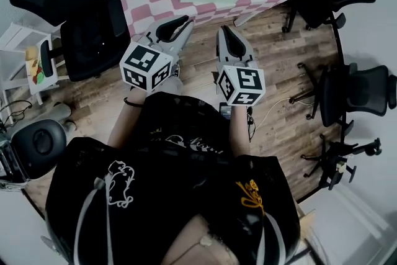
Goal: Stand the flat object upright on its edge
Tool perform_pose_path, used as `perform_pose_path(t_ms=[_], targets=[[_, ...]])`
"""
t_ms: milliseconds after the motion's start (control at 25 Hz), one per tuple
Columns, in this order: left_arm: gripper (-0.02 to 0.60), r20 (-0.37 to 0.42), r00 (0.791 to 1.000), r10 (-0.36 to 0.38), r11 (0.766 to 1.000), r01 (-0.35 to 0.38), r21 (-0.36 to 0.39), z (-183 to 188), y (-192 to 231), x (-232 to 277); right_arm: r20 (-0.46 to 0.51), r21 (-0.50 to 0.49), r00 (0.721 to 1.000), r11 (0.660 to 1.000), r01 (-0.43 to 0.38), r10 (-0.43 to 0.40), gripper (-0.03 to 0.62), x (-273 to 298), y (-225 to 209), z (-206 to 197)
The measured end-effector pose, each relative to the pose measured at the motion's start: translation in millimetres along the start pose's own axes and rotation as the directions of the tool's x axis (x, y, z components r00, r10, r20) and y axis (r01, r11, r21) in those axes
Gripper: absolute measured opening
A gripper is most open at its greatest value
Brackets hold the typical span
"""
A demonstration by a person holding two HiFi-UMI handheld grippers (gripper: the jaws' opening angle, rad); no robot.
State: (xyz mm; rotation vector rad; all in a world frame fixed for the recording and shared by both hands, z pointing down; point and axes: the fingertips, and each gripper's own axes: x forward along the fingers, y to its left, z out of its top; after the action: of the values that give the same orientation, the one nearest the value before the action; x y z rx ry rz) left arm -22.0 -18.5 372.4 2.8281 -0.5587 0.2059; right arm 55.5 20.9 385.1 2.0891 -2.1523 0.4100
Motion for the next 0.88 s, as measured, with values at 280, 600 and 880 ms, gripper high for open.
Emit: perform_pose_path(t_ms=[280, 600, 880], targets=[[0.066, -0.011, 0.999, -0.050, 0.999, 0.050, -0.007, 10, 48, 27, -0.018, 0.024, 0.999, 0.999, 0.042, -0.041, 0.028, 51, -11, 10], [0.066, -0.035, 0.994, -0.104, 0.994, 0.104, 0.011, 12, 86, 50, -0.032, 0.041, 0.996, 0.996, 0.085, -0.084, 0.028, 88, -16, 15], [0.066, -0.061, 0.990, -0.124, 0.992, 0.123, -0.019, 6, 95, 66, -0.058, 0.041, 0.992, 0.993, 0.113, -0.110, 0.028, 96, -29, 16]])
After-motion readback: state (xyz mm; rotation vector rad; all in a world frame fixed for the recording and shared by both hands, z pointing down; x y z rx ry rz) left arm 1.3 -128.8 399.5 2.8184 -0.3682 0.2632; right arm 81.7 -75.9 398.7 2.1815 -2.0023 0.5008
